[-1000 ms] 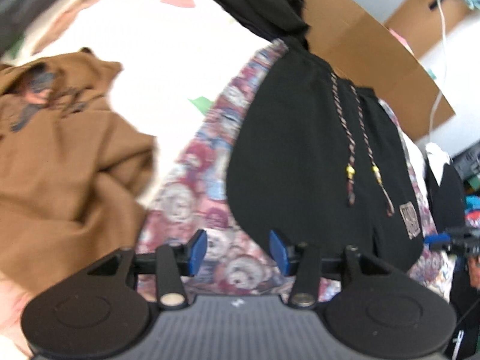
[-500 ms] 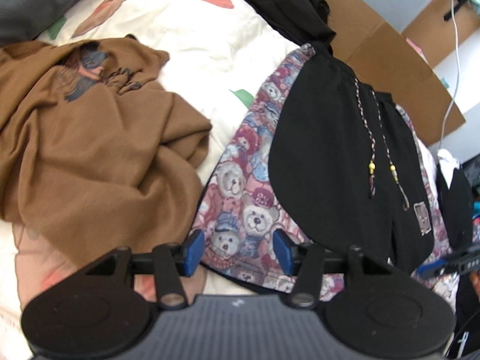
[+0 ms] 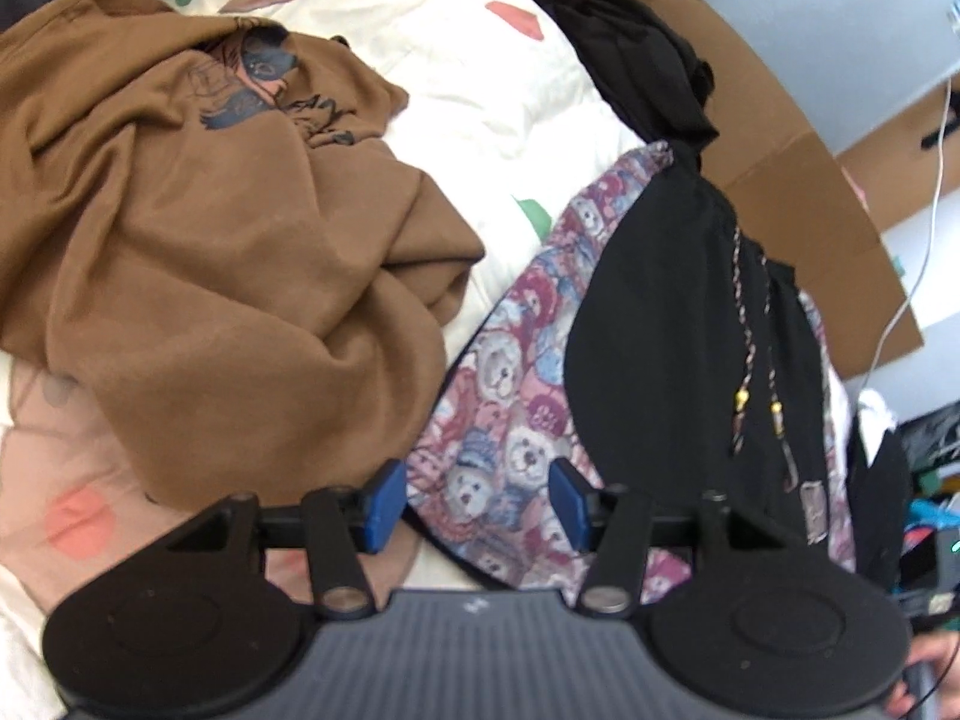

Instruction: Fold clothes

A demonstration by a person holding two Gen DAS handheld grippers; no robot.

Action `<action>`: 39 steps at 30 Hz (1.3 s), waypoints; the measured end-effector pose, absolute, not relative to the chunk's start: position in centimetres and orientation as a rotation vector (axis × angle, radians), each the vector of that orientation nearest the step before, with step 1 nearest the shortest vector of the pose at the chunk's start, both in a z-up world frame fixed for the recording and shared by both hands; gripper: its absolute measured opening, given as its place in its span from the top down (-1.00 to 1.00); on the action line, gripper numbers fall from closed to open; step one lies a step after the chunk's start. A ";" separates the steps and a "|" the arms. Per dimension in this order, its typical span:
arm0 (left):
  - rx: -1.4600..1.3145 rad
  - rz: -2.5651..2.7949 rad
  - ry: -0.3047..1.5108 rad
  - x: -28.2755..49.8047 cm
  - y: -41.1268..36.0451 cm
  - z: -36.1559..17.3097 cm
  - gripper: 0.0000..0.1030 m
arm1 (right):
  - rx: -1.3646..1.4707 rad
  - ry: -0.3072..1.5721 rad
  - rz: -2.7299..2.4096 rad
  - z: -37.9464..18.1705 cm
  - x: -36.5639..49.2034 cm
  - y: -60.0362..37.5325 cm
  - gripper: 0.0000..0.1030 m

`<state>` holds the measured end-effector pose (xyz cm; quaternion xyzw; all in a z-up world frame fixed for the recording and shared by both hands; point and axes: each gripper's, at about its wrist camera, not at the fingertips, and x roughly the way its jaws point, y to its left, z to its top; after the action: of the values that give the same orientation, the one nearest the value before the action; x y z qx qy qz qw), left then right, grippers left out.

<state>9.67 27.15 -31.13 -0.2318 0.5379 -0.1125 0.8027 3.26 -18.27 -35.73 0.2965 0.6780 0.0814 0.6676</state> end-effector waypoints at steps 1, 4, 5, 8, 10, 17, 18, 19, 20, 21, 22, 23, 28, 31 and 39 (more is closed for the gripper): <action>-0.489 -0.247 1.153 9.7 27.0 -31.1 -0.08 | 0.663 1.533 0.154 -35.9 3.1 -18.3 0.00; -0.441 -0.253 1.157 9.4 26.7 -31.0 -0.14 | 0.657 1.552 0.124 -36.6 2.9 -17.9 -0.06; -0.444 -0.248 1.159 9.3 26.9 -31.2 -0.15 | 0.664 1.553 0.126 -36.9 2.7 -17.7 -0.07; -0.479 -0.226 1.167 9.0 27.8 -31.7 -0.15 | 0.670 1.566 0.143 -37.7 2.6 -17.2 -0.06; -0.502 -0.216 1.168 8.9 28.4 -32.0 -0.15 | 0.621 1.579 0.186 -38.0 2.9 -16.5 0.15; -0.506 -0.219 1.176 9.1 28.9 -32.4 -0.15 | 0.515 1.609 0.304 -37.3 3.1 -16.3 0.89; -0.504 -0.220 1.181 9.1 28.9 -32.5 -0.15 | 0.512 1.616 0.313 -37.0 3.0 -16.7 0.89; -0.505 -0.219 1.186 9.1 28.8 -32.6 -0.15 | 0.509 1.619 0.316 -36.9 3.0 -16.6 0.89; -0.508 -0.218 1.189 9.0 28.8 -32.7 -0.15 | 0.498 1.628 0.327 -36.7 3.0 -16.8 0.89; -0.516 -0.218 1.192 9.0 28.9 -32.8 -0.16 | 0.492 1.631 0.330 -36.6 3.0 -16.8 0.89; -0.525 -0.218 1.197 9.1 28.8 -33.0 -0.17 | 0.477 1.638 0.335 -36.5 3.0 -17.1 0.89; -0.535 -0.219 1.202 9.1 28.8 -33.1 -0.18 | 0.465 1.644 0.332 -36.6 3.0 -17.3 0.89; -0.511 -0.220 1.220 9.1 27.9 -33.8 -0.22 | 0.459 1.655 0.305 -37.2 2.9 -18.1 0.89; -0.457 -0.212 1.232 9.3 27.3 -34.2 -0.26 | 0.465 1.660 0.309 -37.5 3.2 -18.0 0.89; -0.334 -0.255 1.219 9.8 25.2 -35.2 -0.28 | 0.470 1.659 0.324 -37.7 3.5 -18.1 0.89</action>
<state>9.83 25.15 -35.17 -0.1558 0.5683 -0.1189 0.7991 3.47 -18.08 -37.70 0.2061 0.7272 0.1419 0.6392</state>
